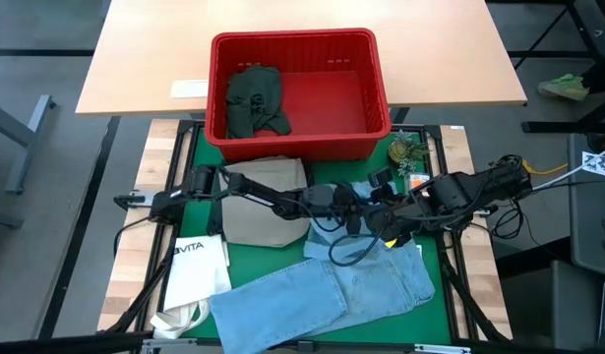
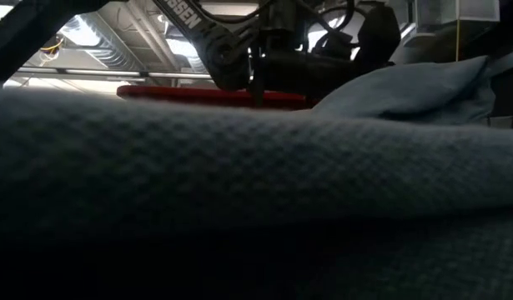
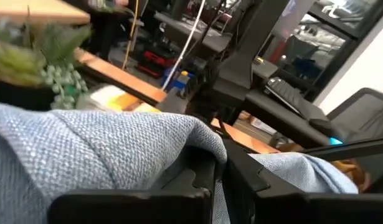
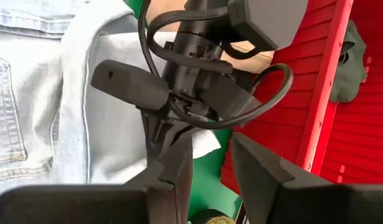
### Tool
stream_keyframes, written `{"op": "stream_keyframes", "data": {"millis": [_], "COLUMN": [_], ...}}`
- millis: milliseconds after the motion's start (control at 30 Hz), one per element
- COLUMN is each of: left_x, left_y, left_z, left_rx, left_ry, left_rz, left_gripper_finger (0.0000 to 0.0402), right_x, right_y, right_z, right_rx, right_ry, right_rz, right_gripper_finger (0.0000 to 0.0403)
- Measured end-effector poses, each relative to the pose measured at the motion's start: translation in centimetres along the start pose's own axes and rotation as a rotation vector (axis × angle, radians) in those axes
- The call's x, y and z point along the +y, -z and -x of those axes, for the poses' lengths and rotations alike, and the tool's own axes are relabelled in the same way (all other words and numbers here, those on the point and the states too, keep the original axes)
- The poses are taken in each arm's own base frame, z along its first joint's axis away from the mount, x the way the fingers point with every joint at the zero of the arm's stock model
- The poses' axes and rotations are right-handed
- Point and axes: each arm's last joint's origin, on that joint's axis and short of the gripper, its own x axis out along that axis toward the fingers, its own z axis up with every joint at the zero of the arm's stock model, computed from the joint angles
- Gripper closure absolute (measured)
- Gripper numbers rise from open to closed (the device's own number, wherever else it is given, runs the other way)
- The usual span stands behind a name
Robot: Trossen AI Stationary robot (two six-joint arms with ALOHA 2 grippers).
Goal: Fold Laundry from Bin
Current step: Fold the light blue pants
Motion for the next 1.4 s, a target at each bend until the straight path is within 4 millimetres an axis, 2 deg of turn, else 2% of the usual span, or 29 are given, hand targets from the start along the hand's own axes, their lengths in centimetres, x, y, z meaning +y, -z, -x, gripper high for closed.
{"op": "stream_keyframes", "data": {"millis": [167, 433, 600, 800, 933, 1100, 1267, 1400], "left_x": [0.2, 0.4, 1.1, 3.1, 4.7, 5.7, 5.7, 4.6], "left_y": [-0.3, -0.4, -0.8, -1.9, -2.6, -3.3, -3.8, -3.0], "left_z": [0.0, -0.1, -0.2, -0.2, -0.3, -0.2, -0.2, -0.2], "left_rx": [-0.017, -0.002, 0.038, 0.134, 0.132, 0.122, 0.095, 0.116], "left_ry": [-0.006, 0.043, 0.129, 0.277, 0.258, 0.276, 0.31, 0.339], "left_rz": [-0.077, -0.082, -0.06, 0.112, 0.158, 0.155, 0.098, 0.024], "left_gripper_finger": [0.0354, 0.0291, 0.0284, 0.0286, 0.0288, 0.0288, 0.0288, 0.0288], "right_x": [0.0, 0.0, 0.1, 0.5, 2.4, 6.3, 9.8, 11.6], "right_y": [0.0, 0.0, 0.3, 1.0, 1.9, 3.2, 4.2, 4.5], "right_z": [0.0, 0.0, 0.0, -0.1, -0.7, -2.5, -4.9, -7.0], "right_rx": [0.0, 0.0, 0.032, 0.075, 0.111, 0.194, 0.239, 0.214], "right_ry": [0.0, 0.0, -0.004, -0.01, -0.017, -0.028, -0.019, -0.064], "right_rz": [-0.011, -0.077, -0.082, -0.122, -0.106, -0.123, -0.126, -0.122], "right_gripper_finger": [0.029, 0.029, 0.029, 0.029, 0.029, 0.029, 0.029, 0.029]}}
